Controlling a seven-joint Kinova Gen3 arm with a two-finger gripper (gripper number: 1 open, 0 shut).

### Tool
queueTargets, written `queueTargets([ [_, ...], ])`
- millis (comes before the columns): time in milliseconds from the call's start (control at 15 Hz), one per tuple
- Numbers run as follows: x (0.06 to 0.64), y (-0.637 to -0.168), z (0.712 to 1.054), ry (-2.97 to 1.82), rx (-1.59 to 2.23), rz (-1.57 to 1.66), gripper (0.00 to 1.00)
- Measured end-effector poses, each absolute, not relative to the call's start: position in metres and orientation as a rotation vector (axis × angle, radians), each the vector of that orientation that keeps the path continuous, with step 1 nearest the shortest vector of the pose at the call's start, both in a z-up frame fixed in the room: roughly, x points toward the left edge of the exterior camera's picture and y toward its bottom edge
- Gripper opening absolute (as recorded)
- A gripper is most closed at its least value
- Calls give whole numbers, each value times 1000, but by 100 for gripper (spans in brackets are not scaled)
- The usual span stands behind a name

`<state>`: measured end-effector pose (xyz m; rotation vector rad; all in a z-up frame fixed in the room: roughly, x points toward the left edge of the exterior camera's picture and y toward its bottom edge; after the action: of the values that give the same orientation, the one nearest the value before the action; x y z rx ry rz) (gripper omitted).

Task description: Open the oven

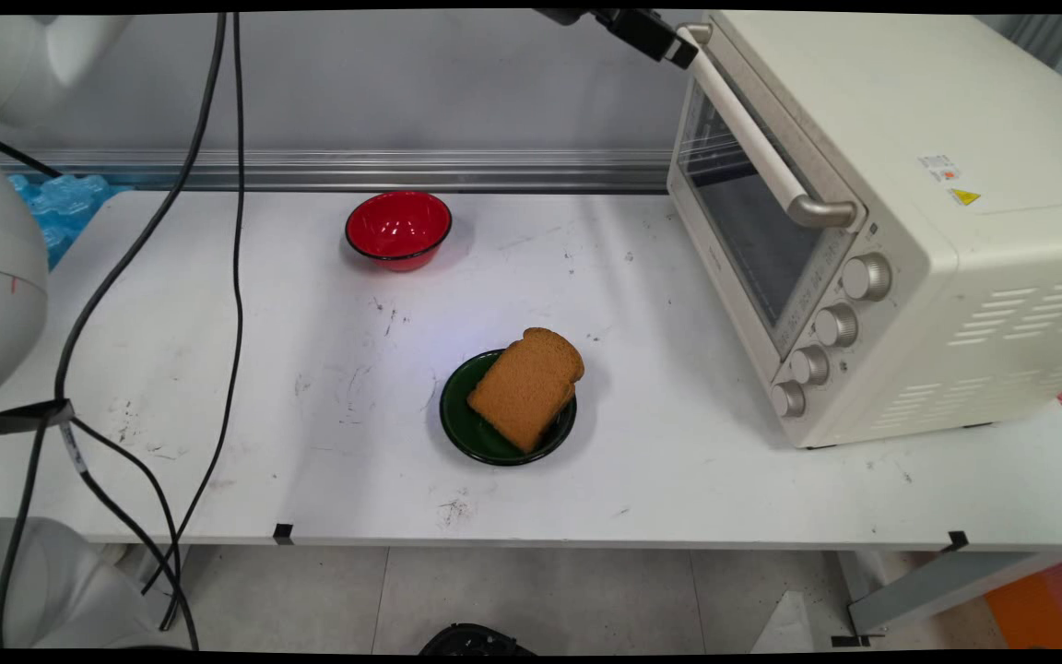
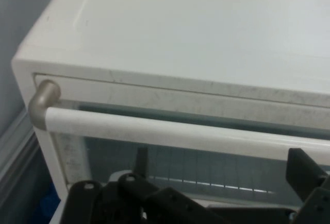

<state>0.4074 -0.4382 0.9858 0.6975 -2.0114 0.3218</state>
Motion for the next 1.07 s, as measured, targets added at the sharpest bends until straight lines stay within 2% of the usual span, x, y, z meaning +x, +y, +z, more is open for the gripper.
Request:
queueTargets([
  [267, 400, -443, 984, -2011, 685, 322, 100],
  [333, 398, -444, 983, -2010, 682, 323, 0],
  [1067, 369, -467, 968, -2005, 637, 302, 0],
])
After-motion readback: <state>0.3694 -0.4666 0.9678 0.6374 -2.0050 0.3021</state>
